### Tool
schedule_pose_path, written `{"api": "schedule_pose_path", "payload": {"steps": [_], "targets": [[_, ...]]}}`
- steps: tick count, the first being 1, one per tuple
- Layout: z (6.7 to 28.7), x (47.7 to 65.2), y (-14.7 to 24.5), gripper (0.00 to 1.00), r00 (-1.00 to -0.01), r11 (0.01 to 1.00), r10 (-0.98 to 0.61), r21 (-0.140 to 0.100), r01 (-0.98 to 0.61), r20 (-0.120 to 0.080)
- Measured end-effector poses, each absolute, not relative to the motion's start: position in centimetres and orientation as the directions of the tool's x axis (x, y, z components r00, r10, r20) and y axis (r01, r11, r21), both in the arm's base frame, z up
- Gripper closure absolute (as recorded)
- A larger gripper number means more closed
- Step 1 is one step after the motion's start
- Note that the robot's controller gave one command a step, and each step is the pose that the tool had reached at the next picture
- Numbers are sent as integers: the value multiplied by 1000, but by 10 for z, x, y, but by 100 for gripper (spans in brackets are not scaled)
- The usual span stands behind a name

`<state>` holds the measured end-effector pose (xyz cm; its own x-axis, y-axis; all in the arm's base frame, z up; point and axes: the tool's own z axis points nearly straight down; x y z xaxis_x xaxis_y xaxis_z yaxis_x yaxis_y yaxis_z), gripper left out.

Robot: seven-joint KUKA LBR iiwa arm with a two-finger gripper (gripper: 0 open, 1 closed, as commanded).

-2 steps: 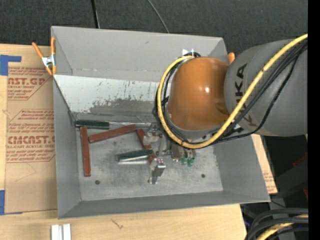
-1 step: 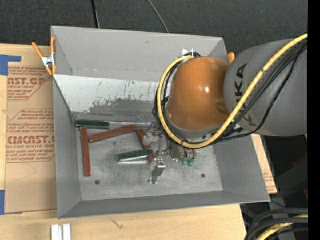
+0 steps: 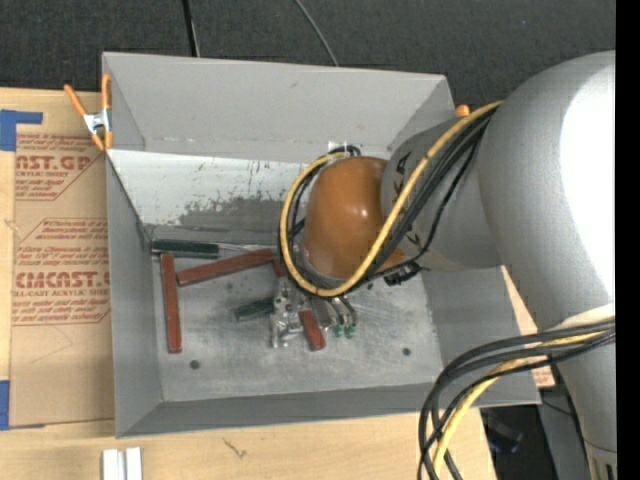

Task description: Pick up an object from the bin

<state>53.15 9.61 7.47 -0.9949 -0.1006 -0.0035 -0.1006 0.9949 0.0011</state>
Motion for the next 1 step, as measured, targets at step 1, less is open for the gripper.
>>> {"api": "schedule_pose_path", "payload": {"steps": [1], "targets": [[72, 530, 96, 0, -995, 995, -101, 2, -101, 0]]}}
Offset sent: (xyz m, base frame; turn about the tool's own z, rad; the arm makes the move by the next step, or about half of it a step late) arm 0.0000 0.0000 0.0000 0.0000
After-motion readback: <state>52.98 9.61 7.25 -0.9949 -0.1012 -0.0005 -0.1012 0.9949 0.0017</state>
